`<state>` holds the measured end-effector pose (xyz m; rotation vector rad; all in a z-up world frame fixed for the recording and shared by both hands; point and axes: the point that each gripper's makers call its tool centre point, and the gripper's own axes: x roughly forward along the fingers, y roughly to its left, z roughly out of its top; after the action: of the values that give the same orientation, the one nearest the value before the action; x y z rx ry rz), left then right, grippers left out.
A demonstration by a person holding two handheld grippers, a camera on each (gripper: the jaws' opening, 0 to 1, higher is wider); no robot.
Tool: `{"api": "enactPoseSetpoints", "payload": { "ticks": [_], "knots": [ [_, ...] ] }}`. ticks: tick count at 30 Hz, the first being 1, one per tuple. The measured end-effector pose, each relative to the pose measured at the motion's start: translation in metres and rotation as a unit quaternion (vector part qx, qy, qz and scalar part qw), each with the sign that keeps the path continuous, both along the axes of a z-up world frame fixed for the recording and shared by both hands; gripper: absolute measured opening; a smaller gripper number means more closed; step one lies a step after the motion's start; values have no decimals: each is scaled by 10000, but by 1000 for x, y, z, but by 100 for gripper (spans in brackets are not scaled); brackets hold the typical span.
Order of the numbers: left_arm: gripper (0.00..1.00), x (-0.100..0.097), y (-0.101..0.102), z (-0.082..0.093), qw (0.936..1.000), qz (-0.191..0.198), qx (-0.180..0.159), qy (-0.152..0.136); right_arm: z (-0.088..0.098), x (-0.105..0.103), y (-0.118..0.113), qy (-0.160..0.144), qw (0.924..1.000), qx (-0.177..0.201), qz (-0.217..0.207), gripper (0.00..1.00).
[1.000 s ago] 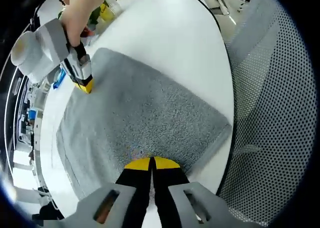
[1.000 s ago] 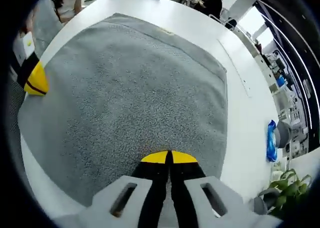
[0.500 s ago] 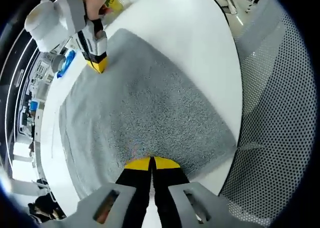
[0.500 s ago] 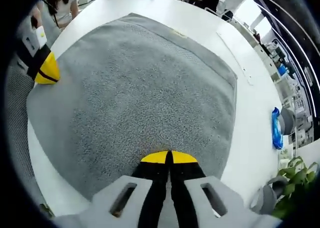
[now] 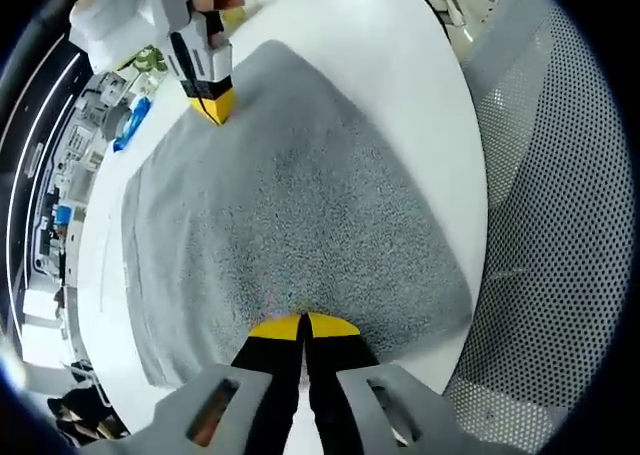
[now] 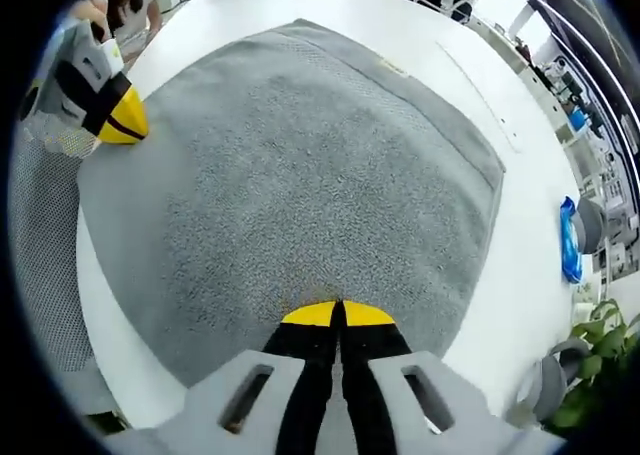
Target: Fold the towel on the table until its edges align and the towel forms a compact rectangular stack.
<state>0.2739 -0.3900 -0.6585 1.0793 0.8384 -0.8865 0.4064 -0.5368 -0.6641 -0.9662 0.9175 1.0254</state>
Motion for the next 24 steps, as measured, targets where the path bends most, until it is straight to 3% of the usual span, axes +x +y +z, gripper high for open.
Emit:
{"api": "enactPoseSetpoints", "payload": {
  "ticks": [7, 11, 19, 24],
  "knots": [
    [0, 2, 6, 1, 9995, 221, -219, 16, 0, -4, 1, 13, 9999, -114, -112, 0],
    [0, 3, 7, 1, 9952, 700, -678, 64, 0, -3, 1, 43, 9996, -199, -205, 0],
    [0, 4, 8, 1, 9917, 968, -823, 191, -2, -4, 2, 27, 9974, -685, -236, 0],
    [0, 5, 9, 1, 9853, 1378, -940, 372, -2, -6, 2, -43, 9948, -1008, -155, 0]
  ]
}}
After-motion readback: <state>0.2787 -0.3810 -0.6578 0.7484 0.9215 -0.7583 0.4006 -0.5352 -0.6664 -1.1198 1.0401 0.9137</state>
